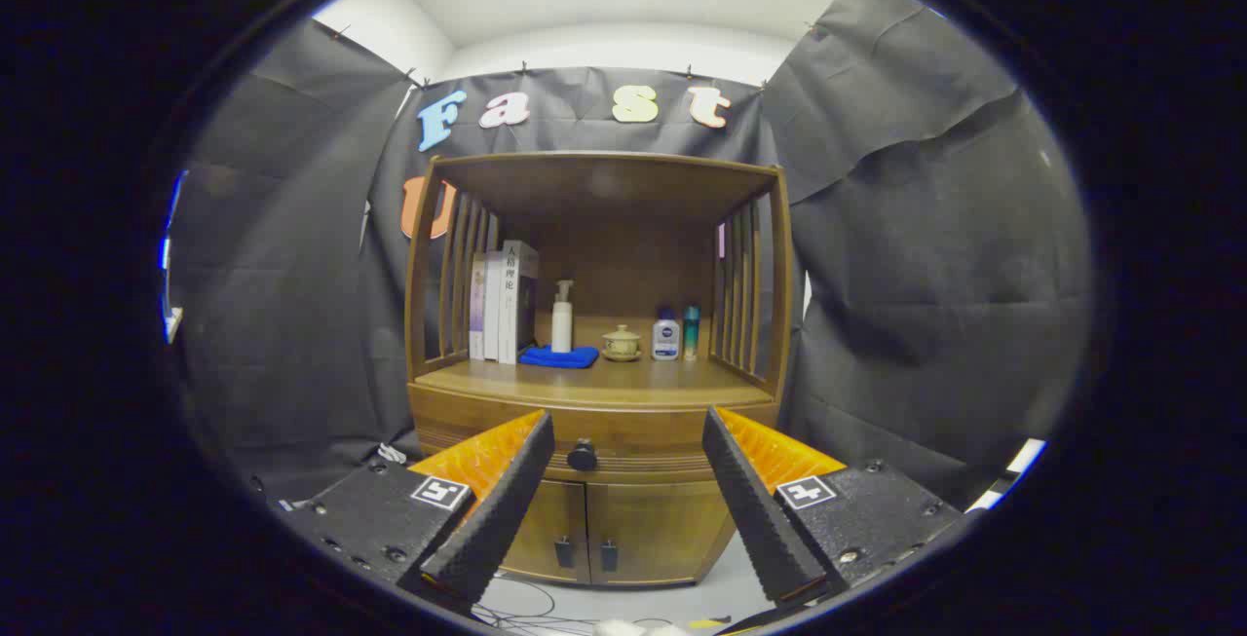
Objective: Pull open the drawer, take out the items inside it, and place them on the countertop above the cabinet.
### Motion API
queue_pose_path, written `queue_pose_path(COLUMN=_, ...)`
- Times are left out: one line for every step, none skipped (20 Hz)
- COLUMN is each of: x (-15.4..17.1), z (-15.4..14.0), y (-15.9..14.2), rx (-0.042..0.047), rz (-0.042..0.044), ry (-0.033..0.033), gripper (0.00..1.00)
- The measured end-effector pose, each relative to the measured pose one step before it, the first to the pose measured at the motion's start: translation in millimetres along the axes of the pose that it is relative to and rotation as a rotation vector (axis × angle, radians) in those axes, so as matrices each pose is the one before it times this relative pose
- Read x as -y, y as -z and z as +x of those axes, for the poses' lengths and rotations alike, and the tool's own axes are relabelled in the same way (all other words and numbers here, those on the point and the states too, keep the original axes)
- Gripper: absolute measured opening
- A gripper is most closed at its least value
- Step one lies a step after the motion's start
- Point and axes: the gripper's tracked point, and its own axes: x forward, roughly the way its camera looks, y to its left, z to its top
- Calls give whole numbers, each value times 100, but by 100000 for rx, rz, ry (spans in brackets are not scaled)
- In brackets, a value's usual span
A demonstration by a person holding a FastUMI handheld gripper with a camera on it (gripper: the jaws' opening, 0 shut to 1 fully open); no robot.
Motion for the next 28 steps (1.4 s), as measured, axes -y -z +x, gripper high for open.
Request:
queue_pose_path(x=95, z=-24, y=22, rx=-405, rz=17, ry=37, gripper=100)
queue_pose_path(x=-29, z=-61, y=-7, rx=-459, rz=166, ry=178, gripper=100)
queue_pose_path(x=75, z=-38, y=-54, rx=-430, rz=315, ry=191, gripper=100)
queue_pose_path(x=-8, z=27, y=-61, rx=-46, rz=333, ry=-17, gripper=100)
queue_pose_path(x=4, z=-34, y=-99, rx=-254, rz=29, ry=-215, gripper=100)
queue_pose_path(x=-8, z=-127, y=-38, rx=277, rz=5, ry=-88, gripper=100)
queue_pose_path(x=-23, z=-40, y=-214, rx=432, rz=-208, ry=40, gripper=100)
queue_pose_path(x=11, z=4, y=-128, rx=224, rz=-342, ry=-28, gripper=100)
queue_pose_path(x=-53, z=64, y=-96, rx=22, rz=-293, ry=-117, gripper=100)
queue_pose_path(x=20, z=-9, y=72, rx=-146, rz=-55, ry=-32, gripper=100)
queue_pose_path(x=17, z=-12, y=-54, rx=-235, rz=136, ry=-156, gripper=100)
queue_pose_path(x=-23, z=-4, y=61, rx=-105, rz=261, ry=-51, gripper=100)
queue_pose_path(x=-58, z=17, y=40, rx=-257, rz=68, ry=-332, gripper=100)
queue_pose_path(x=-62, z=-15, y=-24, rx=170, rz=36, ry=-92, gripper=100)
queue_pose_path(x=51, z=36, y=-154, rx=17, rz=-81, ry=125, gripper=100)
queue_pose_path(x=71, z=88, y=103, rx=-112, rz=-18, ry=62, gripper=100)
queue_pose_path(x=-35, z=148, y=77, rx=-1, rz=106, ry=-152, gripper=100)
queue_pose_path(x=-196, z=148, y=113, rx=-73, rz=34, ry=-251, gripper=100)
queue_pose_path(x=-124, z=276, y=17, rx=-146, rz=10, ry=-279, gripper=100)
queue_pose_path(x=-234, z=344, y=288, rx=90, rz=71, ry=-766, gripper=100)
queue_pose_path(x=-316, z=324, y=171, rx=164, rz=5, ry=-944, gripper=100)
queue_pose_path(x=-48, z=398, y=286, rx=-188, rz=30, ry=-166, gripper=100)
queue_pose_path(x=-207, z=466, y=490, rx=-542, rz=-15, ry=-395, gripper=100)
queue_pose_path(x=-346, z=603, y=359, rx=-464, rz=114, ry=-746, gripper=100)
queue_pose_path(x=-268, z=580, y=419, rx=-172, rz=235, ry=-637, gripper=100)
queue_pose_path(x=-309, z=748, y=399, rx=-317, rz=187, ry=-433, gripper=100)
queue_pose_path(x=-181, z=948, y=483, rx=-291, rz=215, ry=-193, gripper=100)
queue_pose_path(x=-306, z=1032, y=529, rx=-530, rz=543, ry=-91, gripper=100)
